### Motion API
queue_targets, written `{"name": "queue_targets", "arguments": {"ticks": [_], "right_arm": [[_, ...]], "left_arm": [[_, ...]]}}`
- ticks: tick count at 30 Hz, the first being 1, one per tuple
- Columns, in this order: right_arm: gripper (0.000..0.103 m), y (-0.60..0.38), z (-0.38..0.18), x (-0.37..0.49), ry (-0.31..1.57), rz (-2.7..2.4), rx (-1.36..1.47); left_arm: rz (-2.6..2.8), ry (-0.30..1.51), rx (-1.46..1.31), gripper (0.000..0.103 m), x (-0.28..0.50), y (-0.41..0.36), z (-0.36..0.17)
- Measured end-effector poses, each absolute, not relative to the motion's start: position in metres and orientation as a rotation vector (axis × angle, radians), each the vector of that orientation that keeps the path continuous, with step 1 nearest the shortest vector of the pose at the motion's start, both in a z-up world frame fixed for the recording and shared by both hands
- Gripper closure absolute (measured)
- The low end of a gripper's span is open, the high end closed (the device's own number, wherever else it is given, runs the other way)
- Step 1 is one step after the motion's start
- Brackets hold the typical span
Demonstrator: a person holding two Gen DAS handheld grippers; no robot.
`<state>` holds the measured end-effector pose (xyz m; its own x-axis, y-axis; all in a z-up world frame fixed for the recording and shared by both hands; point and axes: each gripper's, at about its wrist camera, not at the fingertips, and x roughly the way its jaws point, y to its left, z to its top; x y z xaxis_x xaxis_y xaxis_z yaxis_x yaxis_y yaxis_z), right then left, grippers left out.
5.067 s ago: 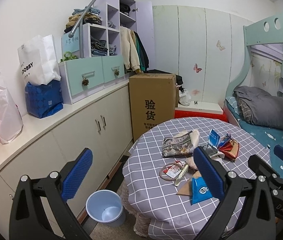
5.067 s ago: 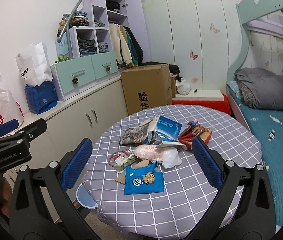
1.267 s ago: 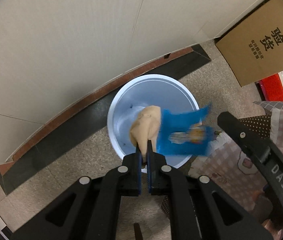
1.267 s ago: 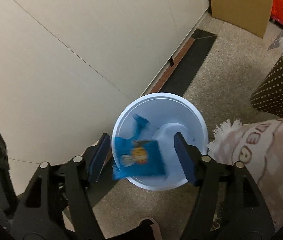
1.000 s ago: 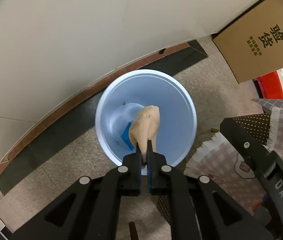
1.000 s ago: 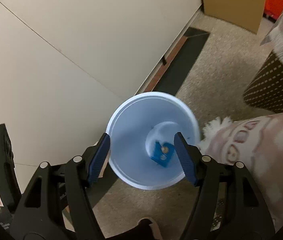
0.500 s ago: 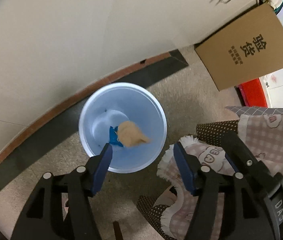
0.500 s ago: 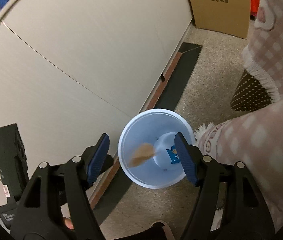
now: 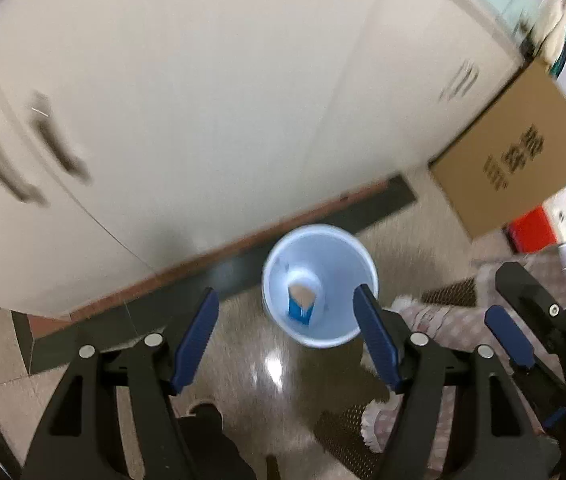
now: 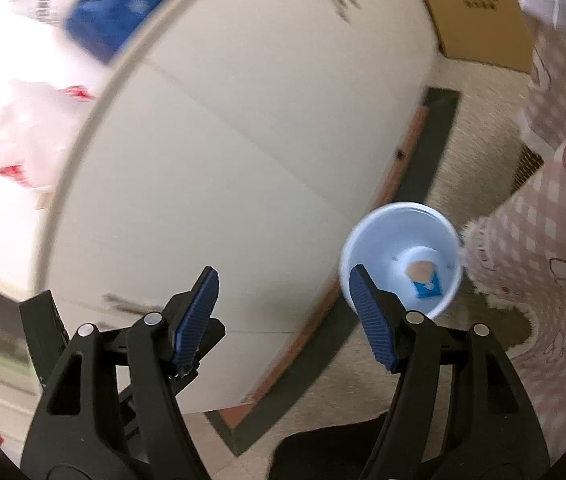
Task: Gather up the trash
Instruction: 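Carry both items over the light-blue wastebasket and open both tools to drop them, then return the right tool to the table and grasp the green-white wrapper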
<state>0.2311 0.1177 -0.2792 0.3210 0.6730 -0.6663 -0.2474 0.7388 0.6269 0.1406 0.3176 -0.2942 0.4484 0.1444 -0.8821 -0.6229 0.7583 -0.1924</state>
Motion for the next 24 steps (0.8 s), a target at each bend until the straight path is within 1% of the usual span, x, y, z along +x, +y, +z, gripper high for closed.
{"name": "queue_targets", "arguments": {"ticks": [4,6,10,12,14,16,22,23,24], "right_arm": [[0.035,0.116,-0.221,0.202,0.961,0.689,0.415],[0.035,0.106,-0.195,0.183,0.881,0.686,0.385],[0.035,0.057,-0.154,0.153,0.719,0.61,0.347],[0.035,0.024,-0.143,0.14,0.652,0.536,0.34],[0.035,-0.013,-0.136,0.131,0.606,0.45,0.352],[0.035,-0.056,-0.143,0.122,0.585,0.355,0.374],[0.035,-0.155,-0.182,0.11,0.631,0.154,0.449],[0.038,-0.163,-0.184,0.109,0.643,0.138,0.454],[0.043,-0.175,-0.19,0.109,0.658,0.122,0.469]], "left_arm": [[0.511,0.889,-0.499,0.034,0.117,0.305,-0.24],[0.492,0.832,-0.466,0.031,0.108,0.29,-0.212],[0.429,0.781,-0.403,0.031,0.104,0.254,-0.18],[0.36,0.771,-0.378,0.031,0.107,0.227,-0.169],[0.28,0.772,-0.352,0.03,0.111,0.198,-0.162],[0.196,0.782,-0.317,0.03,0.114,0.166,-0.162],[0.002,0.817,-0.241,0.03,0.127,0.087,-0.162],[-0.026,0.824,-0.225,0.03,0.131,0.074,-0.164],[-0.044,0.832,-0.213,0.03,0.133,0.064,-0.165]]}}
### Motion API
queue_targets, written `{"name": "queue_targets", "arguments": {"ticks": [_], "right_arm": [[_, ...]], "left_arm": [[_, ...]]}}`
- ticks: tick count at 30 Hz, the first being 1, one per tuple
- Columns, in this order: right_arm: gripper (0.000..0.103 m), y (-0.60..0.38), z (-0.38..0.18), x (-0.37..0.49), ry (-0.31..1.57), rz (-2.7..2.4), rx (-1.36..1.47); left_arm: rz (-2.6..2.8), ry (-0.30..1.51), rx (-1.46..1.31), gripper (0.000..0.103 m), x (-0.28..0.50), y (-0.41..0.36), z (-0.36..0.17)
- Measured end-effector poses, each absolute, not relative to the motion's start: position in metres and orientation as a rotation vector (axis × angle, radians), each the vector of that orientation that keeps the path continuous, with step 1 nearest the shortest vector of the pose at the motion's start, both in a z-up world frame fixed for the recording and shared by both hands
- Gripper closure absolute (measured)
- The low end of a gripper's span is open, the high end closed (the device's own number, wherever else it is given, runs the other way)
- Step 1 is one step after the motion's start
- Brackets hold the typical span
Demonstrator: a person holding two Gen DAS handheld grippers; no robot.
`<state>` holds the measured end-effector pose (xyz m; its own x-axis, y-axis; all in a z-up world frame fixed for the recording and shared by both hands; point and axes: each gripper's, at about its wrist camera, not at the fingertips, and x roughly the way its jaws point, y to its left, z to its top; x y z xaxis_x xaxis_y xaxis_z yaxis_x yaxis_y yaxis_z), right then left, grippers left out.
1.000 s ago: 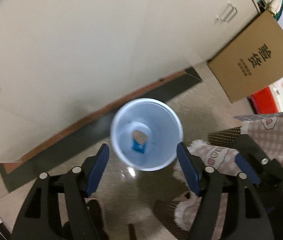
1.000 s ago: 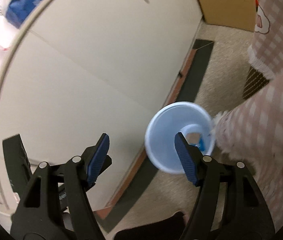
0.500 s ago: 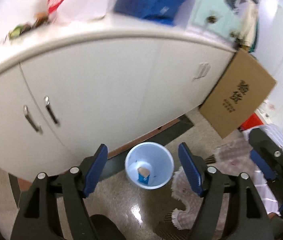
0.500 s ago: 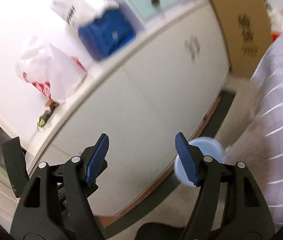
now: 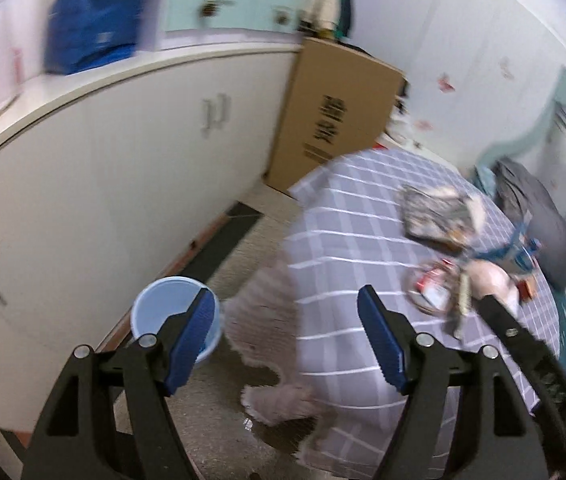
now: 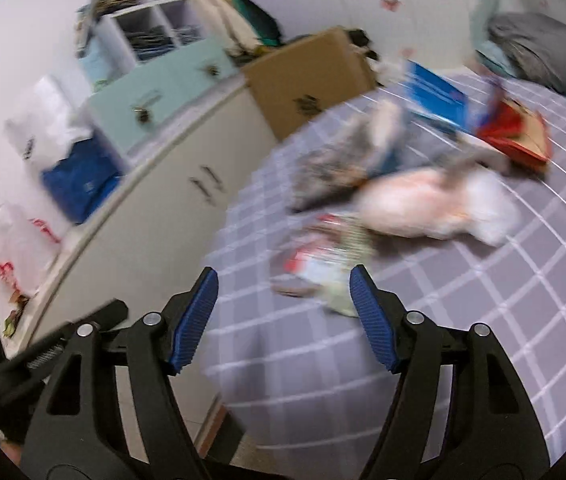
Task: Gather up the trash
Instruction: 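Return the right tool to the table and grasp the green-white wrapper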
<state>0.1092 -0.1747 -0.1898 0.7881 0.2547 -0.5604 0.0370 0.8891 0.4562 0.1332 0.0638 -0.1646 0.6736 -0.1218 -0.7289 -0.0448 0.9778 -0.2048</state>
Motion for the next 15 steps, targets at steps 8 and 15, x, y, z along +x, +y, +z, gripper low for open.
{"name": "queue_targets", "arguments": {"ticks": [8,15], "right_arm": [[0.06,-0.197,-0.213,0.136,0.758,0.182,0.503],[0.073,-0.201,-0.22,0.146,0.793,0.217,0.514]], "left_arm": [[-0.14,0.878,-0.123,0.03,0.149,0.008,-0.174],[-0.183,0.914,-0.098,0.031,0.177,-0.016,-0.187]]}}
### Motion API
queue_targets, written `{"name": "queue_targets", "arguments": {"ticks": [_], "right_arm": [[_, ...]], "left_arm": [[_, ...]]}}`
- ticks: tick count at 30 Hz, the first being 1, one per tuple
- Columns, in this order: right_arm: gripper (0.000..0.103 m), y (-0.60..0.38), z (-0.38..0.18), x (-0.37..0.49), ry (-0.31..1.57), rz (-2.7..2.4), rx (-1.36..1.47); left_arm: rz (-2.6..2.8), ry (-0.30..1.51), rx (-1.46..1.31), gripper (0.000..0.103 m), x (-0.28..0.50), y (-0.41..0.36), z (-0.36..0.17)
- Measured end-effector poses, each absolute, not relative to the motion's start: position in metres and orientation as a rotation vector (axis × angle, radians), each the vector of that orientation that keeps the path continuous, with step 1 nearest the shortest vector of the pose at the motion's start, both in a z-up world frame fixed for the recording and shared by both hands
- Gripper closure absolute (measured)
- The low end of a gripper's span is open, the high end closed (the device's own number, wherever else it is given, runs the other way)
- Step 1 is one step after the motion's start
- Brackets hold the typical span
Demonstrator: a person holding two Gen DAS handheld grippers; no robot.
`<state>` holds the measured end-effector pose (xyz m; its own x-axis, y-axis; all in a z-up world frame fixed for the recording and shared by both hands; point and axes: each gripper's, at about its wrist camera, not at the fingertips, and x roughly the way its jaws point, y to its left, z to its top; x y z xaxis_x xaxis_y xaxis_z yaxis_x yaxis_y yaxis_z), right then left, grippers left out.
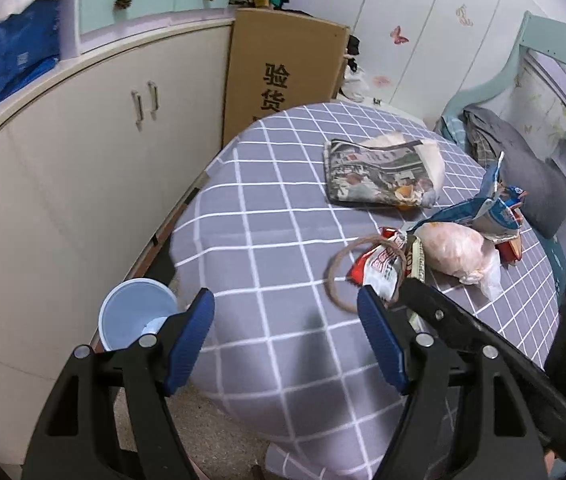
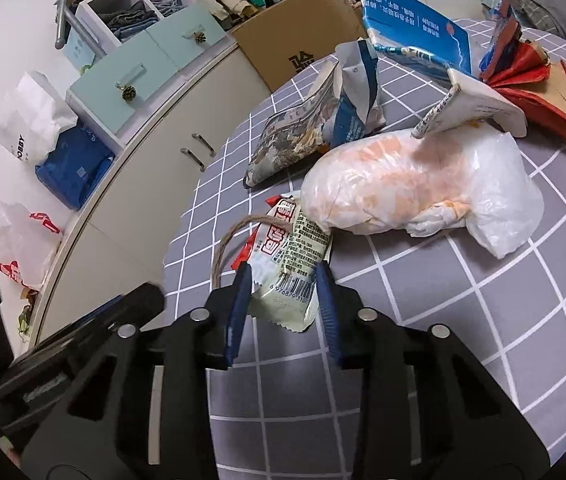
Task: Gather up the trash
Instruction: 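Return the right tool to the table and grasp the green-white wrapper, then grasp the twine loop beside the wrapper with the left tool, then carry the wrapper and twine to the wastebasket and open both tools over it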
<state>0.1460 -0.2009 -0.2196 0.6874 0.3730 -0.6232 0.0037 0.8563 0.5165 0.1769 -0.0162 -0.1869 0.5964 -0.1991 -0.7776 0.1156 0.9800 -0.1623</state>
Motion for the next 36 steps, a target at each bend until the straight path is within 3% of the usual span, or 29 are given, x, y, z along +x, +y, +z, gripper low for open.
{"name": "queue_targets", "arguments": {"ticks": [6,14,27,36], "right_arm": [[0.077,-0.214,-0.22,0.137,0.786,0.226,0.536],[0.079,-0.221,-0.221,0.133,0.788,0.232,0.552],[0.079,-0.208,-0.197,0.116,0.754,0.298,0.558],[0.079,-0.118,-0.181,0.126,0.781,0.469,0.459]], "left_arm": [[-0.224,0.947,-0.021,0.051,0.197,-0.042,-0.201],[-0.246,0.959,0.064,0.099,0.203,-0.06,-0.21],[-0.313,0.834,-0.193,0.1,0.169,-0.007,-0.173],[-0.131,0.791,-0.304,0.1,0.137,0.09,-0.173]]}}
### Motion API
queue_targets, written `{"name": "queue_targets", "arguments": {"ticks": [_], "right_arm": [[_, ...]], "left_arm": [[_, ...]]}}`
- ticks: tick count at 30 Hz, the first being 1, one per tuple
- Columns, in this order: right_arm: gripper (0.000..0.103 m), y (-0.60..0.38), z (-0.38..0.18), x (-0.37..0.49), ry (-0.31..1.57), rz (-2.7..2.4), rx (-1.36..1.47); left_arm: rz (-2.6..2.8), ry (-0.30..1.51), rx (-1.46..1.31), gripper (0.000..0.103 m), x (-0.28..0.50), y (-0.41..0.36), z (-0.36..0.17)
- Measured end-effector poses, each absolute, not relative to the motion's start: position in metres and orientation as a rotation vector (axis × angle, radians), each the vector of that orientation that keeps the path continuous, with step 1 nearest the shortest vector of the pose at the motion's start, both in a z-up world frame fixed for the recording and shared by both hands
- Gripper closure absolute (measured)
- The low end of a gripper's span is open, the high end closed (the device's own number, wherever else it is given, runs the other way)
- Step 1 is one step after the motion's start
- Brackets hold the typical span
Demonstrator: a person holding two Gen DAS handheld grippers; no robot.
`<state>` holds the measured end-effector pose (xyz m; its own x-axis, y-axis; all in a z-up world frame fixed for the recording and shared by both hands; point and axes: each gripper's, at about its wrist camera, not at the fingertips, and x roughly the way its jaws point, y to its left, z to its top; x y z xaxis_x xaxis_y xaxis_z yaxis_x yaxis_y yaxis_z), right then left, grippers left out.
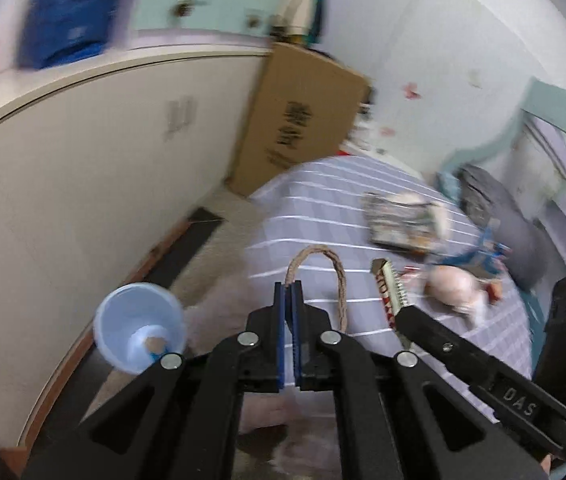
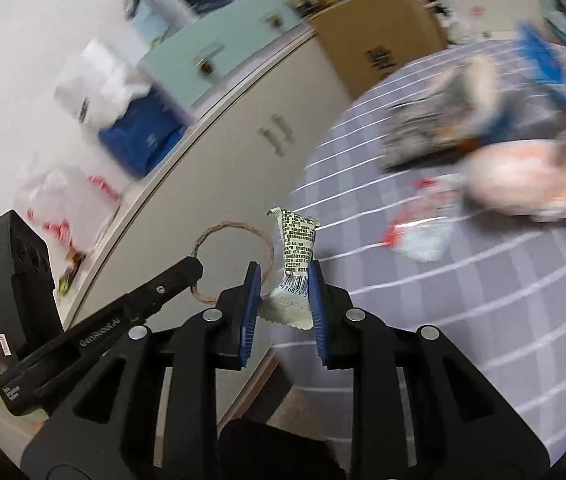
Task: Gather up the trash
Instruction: 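Carry the wrapper and twine to the wastebasket and open both tools over it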
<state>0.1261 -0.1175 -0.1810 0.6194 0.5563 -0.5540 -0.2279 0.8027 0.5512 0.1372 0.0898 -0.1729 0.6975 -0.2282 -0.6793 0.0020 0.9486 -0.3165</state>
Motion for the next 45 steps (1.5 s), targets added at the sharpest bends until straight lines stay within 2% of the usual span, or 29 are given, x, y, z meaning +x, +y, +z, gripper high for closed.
{"name": "queue_targets", "arguments": {"ticks": [14,16,17,18,19,38,45], "right_arm": [[0.079,0.067,-0.238,0.194,0.931,0.659,0.265],[0.074,0.083,-0.247,0.208,0.918,0.671,0.265],[0.067,0.088,-0.25,0.214,0.91,0.664,0.262],[0.045,0.093,-0.254,0.219,0.909,0.653,0.252],[0.039,0.1,-0.259,0.227,0.912,0.629,0.236],[0.037,0.097,-0.283,0.234,0.859,0.513,0.039],[0.035,0.086,-0.274,0.237,0.756,0.438,0.029]], "left_arm": [[0.221,0.882,-0.422,0.1,0.144,0.248,-0.242],[0.247,0.893,-0.428,0.1,0.149,0.263,-0.249],[0.26,0.899,-0.431,0.1,0.153,0.27,-0.254],[0.268,0.907,-0.432,0.1,0.156,0.274,-0.258],[0.275,0.914,-0.432,0.1,0.159,0.277,-0.261],[0.255,1.042,-0.362,0.1,0.216,0.262,-0.314],[0.262,1.066,-0.352,0.1,0.243,0.26,-0.323]]}}
